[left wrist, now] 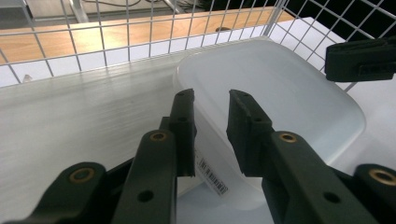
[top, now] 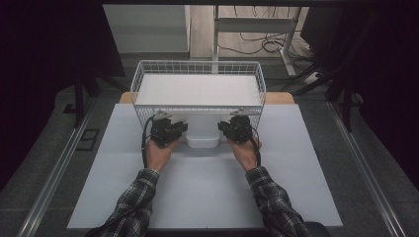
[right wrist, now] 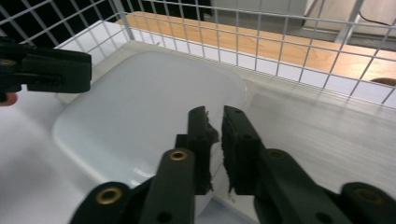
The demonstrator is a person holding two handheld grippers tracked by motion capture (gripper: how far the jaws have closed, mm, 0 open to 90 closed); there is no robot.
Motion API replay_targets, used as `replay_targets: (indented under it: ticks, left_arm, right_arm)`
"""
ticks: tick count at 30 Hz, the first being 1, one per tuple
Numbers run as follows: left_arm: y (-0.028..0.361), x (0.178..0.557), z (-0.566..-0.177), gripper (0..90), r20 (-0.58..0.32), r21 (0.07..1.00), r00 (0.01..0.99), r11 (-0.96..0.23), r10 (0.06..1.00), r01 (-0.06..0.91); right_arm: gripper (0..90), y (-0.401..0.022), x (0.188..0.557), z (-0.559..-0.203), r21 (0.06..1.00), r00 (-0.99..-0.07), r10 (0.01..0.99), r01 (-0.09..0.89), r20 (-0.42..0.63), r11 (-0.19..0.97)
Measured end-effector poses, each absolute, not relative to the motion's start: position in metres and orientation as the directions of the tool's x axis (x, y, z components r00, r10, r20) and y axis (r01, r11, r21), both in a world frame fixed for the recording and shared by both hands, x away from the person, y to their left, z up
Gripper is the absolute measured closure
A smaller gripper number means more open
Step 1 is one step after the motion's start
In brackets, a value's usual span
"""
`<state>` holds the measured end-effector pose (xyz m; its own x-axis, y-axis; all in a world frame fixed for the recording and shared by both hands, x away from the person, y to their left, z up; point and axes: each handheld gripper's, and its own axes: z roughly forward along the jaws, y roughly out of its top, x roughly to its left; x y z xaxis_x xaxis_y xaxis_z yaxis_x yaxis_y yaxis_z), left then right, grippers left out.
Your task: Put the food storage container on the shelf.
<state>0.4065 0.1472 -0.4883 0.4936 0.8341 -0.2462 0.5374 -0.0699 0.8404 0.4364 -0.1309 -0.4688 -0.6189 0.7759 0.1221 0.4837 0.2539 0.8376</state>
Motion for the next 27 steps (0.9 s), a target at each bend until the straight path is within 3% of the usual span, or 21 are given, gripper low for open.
replay_targets:
  ticks: [4,8,12,13,14,19,27]
  left_arm:
    - [0.152,0.394,-0.486,74.6,-0.250,0.853,0.506,-0.060,0.825,0.519]
    - [0.157,0.371,-0.484,75.2,-0.250,0.861,0.539,-0.070,0.804,0.504]
    - [0.162,0.354,-0.485,58.6,-0.245,0.869,0.554,-0.072,0.796,0.489]
    - [0.164,0.347,-0.486,58.6,-0.243,0.874,0.560,-0.073,0.792,0.481]
    - [0.167,0.337,-0.490,46.4,-0.232,0.878,0.568,-0.081,0.789,0.472]
    - [0.171,0.317,-0.498,25.2,-0.207,0.876,0.587,-0.119,0.783,0.468]
    - [0.176,0.290,-0.501,10.6,-0.211,0.873,0.587,-0.120,0.781,0.473]
  right_arm:
    - [88.6,-0.136,0.429,-0.464,0.842,-0.654,0.747,0.466,0.122,0.271]
    - [89.2,-0.139,0.412,-0.461,0.847,-0.703,0.702,0.437,0.112,0.303]
    - [89.3,-0.139,0.398,-0.462,0.849,-0.737,0.668,0.414,0.102,0.328]
    - [89.2,-0.139,0.395,-0.462,0.848,-0.744,0.661,0.411,0.099,0.335]
    - [89.2,-0.137,0.388,-0.465,0.846,-0.757,0.645,0.406,0.099,0.346]
    - [89.2,-0.130,0.383,-0.475,0.835,-0.776,0.622,0.409,0.105,0.369]
    - [89.2,-0.119,0.378,-0.485,0.823,-0.795,0.599,0.404,0.099,0.400]
